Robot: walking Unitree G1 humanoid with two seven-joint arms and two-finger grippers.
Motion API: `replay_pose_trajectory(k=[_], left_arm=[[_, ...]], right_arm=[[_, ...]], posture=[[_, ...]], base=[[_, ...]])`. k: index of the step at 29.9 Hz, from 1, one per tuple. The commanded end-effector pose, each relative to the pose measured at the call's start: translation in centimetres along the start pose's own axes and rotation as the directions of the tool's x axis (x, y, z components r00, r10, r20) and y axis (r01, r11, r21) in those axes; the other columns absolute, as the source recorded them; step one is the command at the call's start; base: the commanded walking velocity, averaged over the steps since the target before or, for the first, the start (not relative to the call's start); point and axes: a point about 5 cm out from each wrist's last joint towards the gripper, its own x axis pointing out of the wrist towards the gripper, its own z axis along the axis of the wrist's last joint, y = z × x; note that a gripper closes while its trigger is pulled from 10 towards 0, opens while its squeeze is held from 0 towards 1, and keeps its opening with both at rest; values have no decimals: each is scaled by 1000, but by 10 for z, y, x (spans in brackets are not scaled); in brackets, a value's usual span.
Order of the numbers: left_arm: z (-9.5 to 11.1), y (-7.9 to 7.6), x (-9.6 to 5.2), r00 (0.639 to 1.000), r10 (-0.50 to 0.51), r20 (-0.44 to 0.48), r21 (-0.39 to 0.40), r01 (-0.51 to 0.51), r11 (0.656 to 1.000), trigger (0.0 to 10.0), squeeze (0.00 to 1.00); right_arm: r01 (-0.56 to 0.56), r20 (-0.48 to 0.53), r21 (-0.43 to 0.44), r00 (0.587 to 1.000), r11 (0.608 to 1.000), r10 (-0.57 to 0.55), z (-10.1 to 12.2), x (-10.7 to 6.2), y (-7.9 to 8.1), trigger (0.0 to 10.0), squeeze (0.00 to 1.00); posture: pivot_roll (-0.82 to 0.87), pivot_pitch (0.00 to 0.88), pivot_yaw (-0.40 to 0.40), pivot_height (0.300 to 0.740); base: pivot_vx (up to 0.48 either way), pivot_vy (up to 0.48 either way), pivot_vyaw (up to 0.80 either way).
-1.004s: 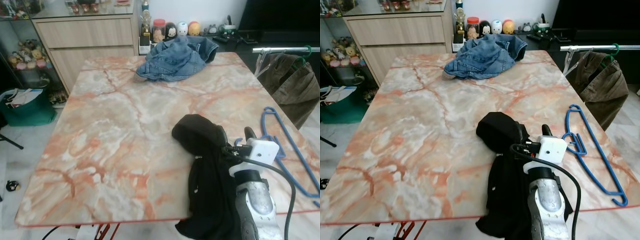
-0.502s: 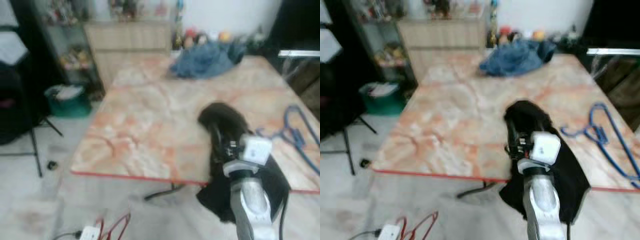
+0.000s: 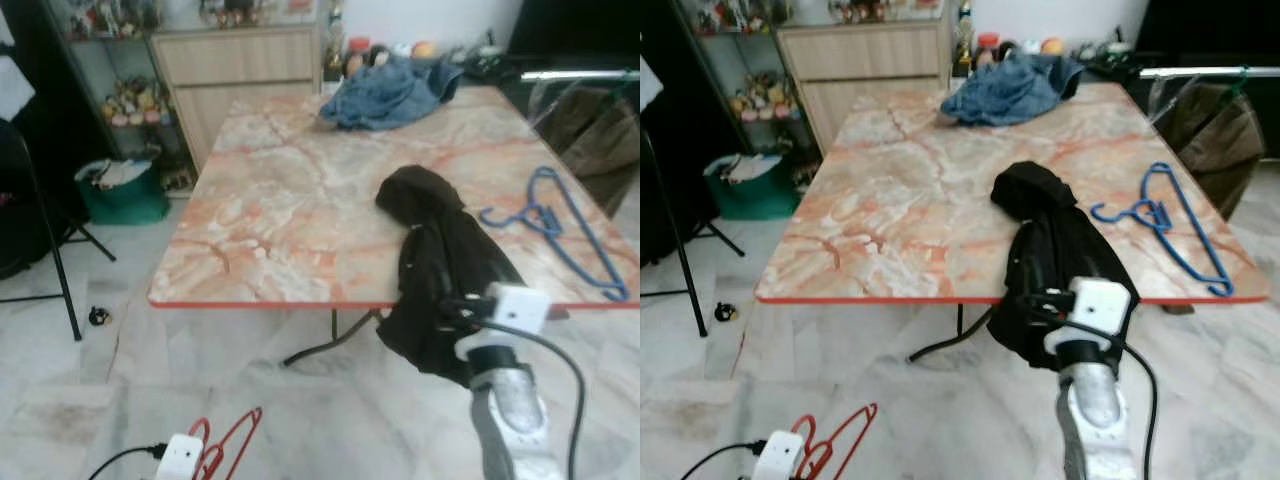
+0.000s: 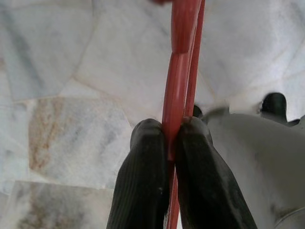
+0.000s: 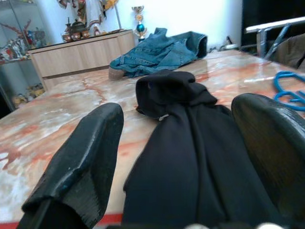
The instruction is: Hang hanger
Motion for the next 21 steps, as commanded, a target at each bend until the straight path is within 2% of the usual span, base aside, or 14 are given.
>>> replay_pose_trajectory(k=[1,9,14,18,21], left_arm=[[-8,5,-2,999,12,-29,12,-12,1000,10000,0],[-7,5,-2,1000,13,-28,10,-12,1000,10000,0],[-7,5,-2,1000,13,-26,7,-13,1000,10000,0],[-6,5,-2,1000,14,-27,9,-14,1000,10000,0],[-6,5,-2,1000,17,-25,8,-17,1000,10000,0]], right_arm=[[-24,0,14,1000,1000,24,0,2,7,10000,0],[-33,-30,11,999,999,33,-8,1,6,10000,0],[-17,-100,16,995,1000,18,-27,-2,0,10000,0],[17,-257,8,966,1000,-15,-67,-15,-17,10000,0],[35,-379,-1,925,999,-33,-95,-28,-28,10000,0]], posture=[[-24,15,27,740],[-29,24,27,740],[-28,26,26,740],[-34,34,32,740],[-31,37,34,740]], base=[[-304,0,0],[-303,0,0],[-303,0,0],[-301,0,0],[-84,0,0]])
